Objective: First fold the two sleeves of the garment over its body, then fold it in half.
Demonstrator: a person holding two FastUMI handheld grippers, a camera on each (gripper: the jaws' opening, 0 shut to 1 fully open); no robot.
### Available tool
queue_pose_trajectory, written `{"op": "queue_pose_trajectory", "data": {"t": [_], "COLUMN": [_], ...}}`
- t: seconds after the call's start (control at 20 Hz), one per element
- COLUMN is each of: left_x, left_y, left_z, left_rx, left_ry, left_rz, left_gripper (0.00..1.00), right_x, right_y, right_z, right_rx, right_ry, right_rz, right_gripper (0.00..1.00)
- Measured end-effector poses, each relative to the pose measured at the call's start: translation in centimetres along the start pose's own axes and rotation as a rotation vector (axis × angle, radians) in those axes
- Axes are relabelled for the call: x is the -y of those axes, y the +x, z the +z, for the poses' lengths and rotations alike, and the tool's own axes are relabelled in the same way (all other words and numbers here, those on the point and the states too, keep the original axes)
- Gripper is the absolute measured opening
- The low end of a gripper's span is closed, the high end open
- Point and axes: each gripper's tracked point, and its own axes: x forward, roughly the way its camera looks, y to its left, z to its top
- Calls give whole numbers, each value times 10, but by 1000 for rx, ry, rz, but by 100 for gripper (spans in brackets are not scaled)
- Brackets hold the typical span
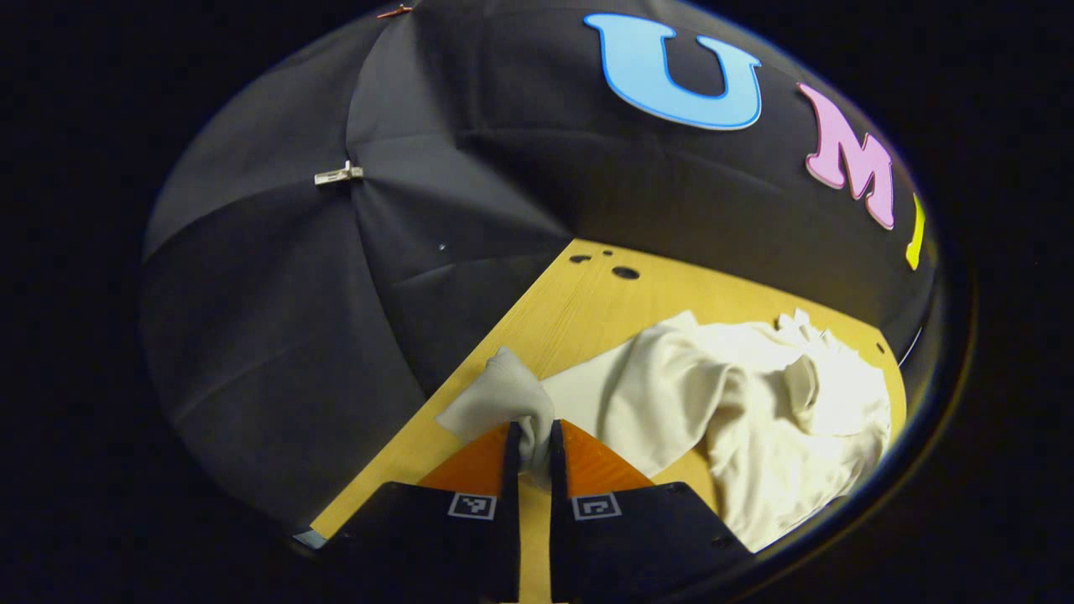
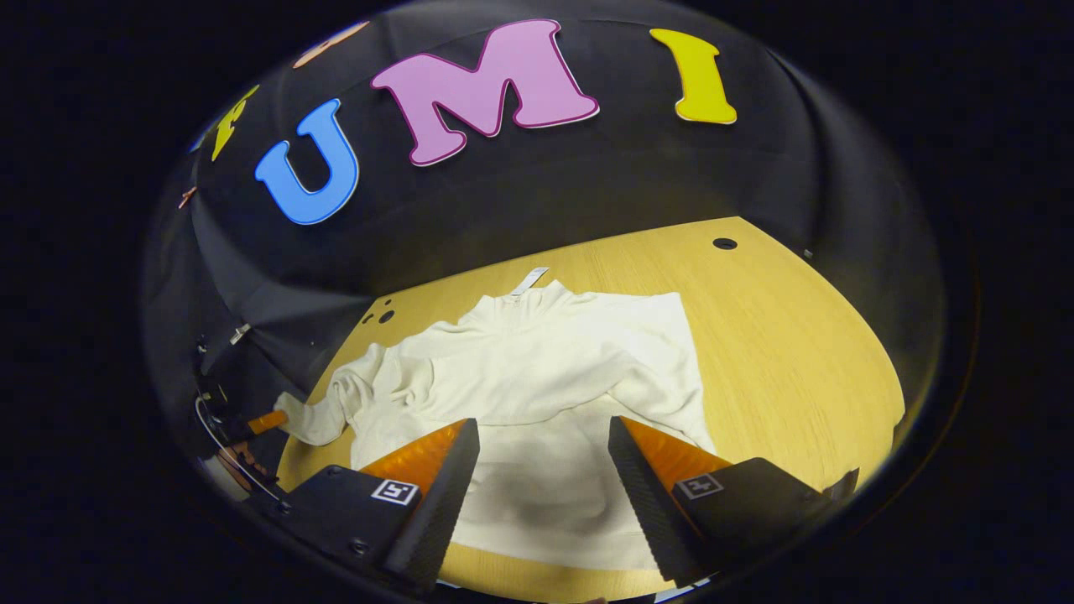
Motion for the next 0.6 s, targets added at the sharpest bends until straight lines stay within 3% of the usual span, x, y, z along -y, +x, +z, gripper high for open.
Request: {"op": "queue_pose_trajectory", "data": {"t": [0.3,0.6], "left_x": [88,180], "left_y": [-33,-59], "left_z": [61,92], "left_rx": [110,163], "left_ry": [41,112], "left_rz": [-125,-254], "left_gripper": [19,18], "right_x": [11,33], "right_y": [-3,-9], "right_z": [2,1], "right_rx": [6,18], "right_ry": [17,36], "right_rz": [8,-19], "right_gripper": [97,97]}}
